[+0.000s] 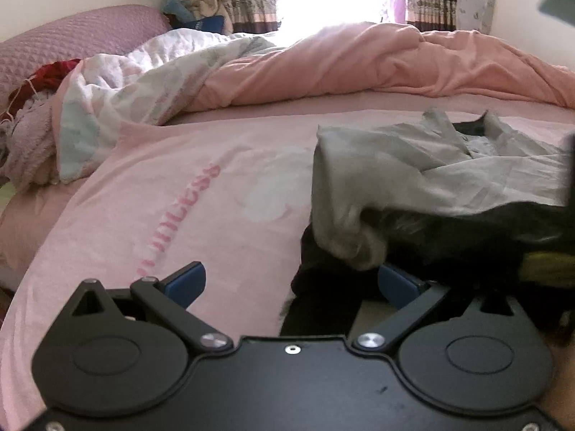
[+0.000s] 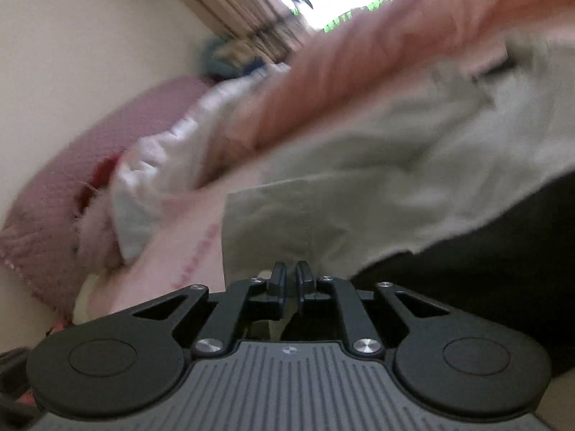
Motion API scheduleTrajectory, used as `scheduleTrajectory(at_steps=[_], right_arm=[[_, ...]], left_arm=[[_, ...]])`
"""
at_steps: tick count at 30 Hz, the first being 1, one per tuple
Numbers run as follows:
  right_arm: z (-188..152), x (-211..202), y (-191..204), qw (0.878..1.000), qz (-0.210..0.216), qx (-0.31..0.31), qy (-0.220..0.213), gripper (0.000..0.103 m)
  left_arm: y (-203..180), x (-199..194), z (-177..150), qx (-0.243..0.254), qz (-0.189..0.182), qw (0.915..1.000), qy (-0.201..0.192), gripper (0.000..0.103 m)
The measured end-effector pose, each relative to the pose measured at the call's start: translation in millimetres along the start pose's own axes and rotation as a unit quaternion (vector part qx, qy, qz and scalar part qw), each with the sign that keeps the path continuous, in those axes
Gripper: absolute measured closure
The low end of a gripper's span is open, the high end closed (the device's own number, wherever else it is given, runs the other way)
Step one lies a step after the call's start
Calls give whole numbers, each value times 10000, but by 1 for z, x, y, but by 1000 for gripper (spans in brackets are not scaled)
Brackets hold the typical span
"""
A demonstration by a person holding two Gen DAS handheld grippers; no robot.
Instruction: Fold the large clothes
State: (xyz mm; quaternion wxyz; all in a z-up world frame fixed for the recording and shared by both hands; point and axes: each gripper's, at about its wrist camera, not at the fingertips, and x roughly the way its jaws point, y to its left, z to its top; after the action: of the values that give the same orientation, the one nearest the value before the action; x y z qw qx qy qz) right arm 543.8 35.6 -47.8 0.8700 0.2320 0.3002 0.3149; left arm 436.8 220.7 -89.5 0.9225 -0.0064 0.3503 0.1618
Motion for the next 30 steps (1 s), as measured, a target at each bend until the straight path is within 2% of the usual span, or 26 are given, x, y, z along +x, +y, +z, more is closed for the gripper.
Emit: scheduleTrajectory(at_steps=[3, 8, 10, 12, 15, 16, 18, 20, 22, 23, 24, 25, 27, 29, 30], right_arm=[[4, -10, -8, 9991, 206, 359, -63, 89], [25, -60, -7, 9986, -217, 4, -489, 85], [40, -85, -13, 9963, -629, -299, -501, 85], [55, -117, -29, 9904, -968, -698, -698, 85], [81, -155, -67, 9674, -1977, -954, -1262, 85], [90, -165, -89, 9587, -2329, -889, -1372, 86], [98, -172, -126, 9487, -2693, -858, -1418, 85], [99, -174, -172, 9442, -2911, -694, -1376, 85], [97, -161, -217, 9530, -2826, -123, -1083, 96], [92, -157, -232, 9539, -2813, -73, -1041, 103], [84, -160, -238, 9527, -2788, -270, -1182, 103], [83, -161, -241, 9547, -2708, -307, -1196, 103], [88, -159, -244, 9555, -2690, -293, -1176, 103], [95, -159, -237, 9488, -2920, -415, -1136, 103], [100, -156, -225, 9393, -3182, -540, -1165, 94]], left_arm=[[3, 5, 1, -87, -59, 9999, 70, 0], [-5, 2, 2, -46, -51, 10000, -27, 0], [-5, -8, 3, -102, -186, 9994, -272, 0], [-8, -18, 9, -93, -432, 9970, -639, 0], [-17, -17, 30, -264, -548, 9923, -1079, 0], [-22, -12, 37, -317, -674, 9896, -1228, 0], [-31, 7, 48, -343, -870, 9852, -1438, 0], [-43, 38, 53, -283, -797, 9846, -1530, 0], [-56, 82, 53, -47, -491, 9886, -1424, 0], [-60, 102, 51, 97, -216, 9916, -1270, 0], [-61, 126, 47, 217, 77, 9941, -1063, 0], [-56, 147, 43, 152, 20, 9965, -821, 0], [-33, 170, 43, -487, -615, 9964, -334, 0], [-24, 168, 52, -697, -695, 9946, -313, 0], [-24, 163, 55, -684, -581, 9952, -379, 0]])
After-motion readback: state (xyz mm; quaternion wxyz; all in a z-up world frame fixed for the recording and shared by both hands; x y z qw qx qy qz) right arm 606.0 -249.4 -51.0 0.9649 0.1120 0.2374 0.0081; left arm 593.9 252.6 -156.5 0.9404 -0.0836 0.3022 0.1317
